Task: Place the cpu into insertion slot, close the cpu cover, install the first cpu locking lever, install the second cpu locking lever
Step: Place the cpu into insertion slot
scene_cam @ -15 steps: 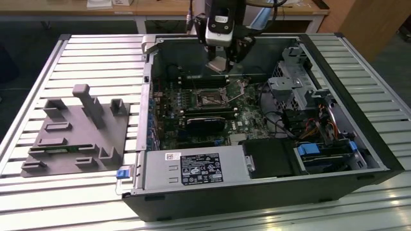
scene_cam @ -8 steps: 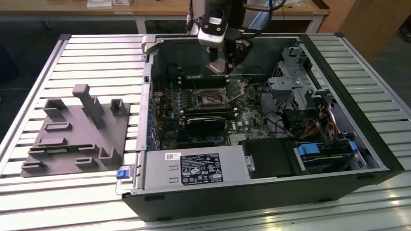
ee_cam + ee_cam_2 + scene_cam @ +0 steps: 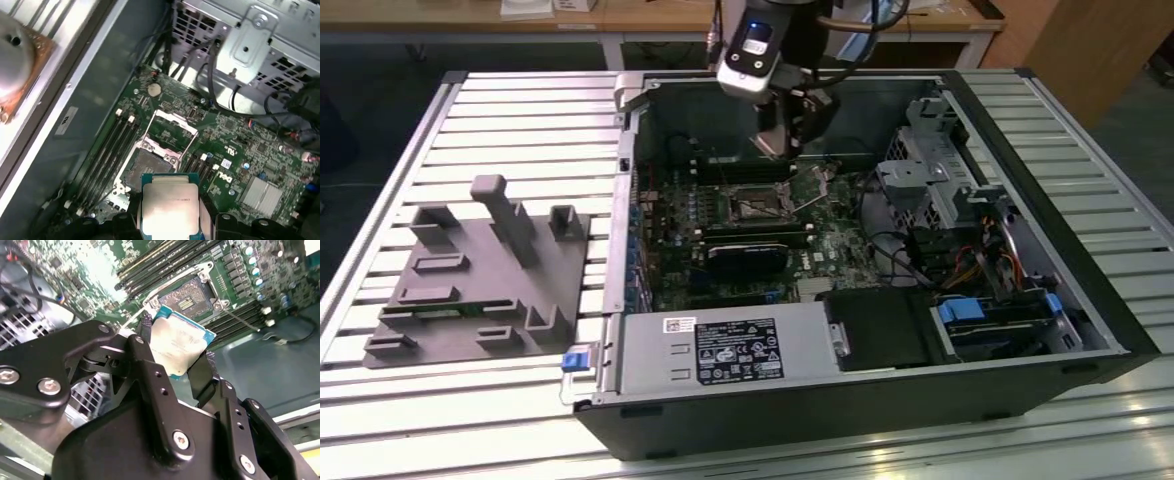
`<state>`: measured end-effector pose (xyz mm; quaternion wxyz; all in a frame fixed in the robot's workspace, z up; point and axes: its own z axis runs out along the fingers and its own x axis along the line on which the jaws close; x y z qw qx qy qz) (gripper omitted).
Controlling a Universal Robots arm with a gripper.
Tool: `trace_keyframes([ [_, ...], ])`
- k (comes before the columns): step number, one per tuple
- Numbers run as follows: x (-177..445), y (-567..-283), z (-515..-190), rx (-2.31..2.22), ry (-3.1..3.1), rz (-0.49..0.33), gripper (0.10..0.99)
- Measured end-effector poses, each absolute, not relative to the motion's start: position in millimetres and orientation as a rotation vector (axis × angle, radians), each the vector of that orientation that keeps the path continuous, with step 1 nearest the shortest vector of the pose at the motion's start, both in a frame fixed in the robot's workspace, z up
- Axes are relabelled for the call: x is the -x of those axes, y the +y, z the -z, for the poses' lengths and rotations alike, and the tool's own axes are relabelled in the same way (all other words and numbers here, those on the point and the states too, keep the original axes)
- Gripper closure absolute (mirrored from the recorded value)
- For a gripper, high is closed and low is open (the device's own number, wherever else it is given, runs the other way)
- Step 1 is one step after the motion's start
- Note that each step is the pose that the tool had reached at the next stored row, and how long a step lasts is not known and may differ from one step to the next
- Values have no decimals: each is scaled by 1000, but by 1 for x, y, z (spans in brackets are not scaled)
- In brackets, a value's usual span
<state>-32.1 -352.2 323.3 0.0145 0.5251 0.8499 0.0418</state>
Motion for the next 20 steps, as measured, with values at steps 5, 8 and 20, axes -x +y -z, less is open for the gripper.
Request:
trace_keyframes([
  [5, 32, -352, -321, -1752, 2565, -128, 545],
  [8, 32, -352, -319, -1819, 2515, -126, 545],
  [20, 32, -352, -310, -2077, 2296, -119, 545],
])
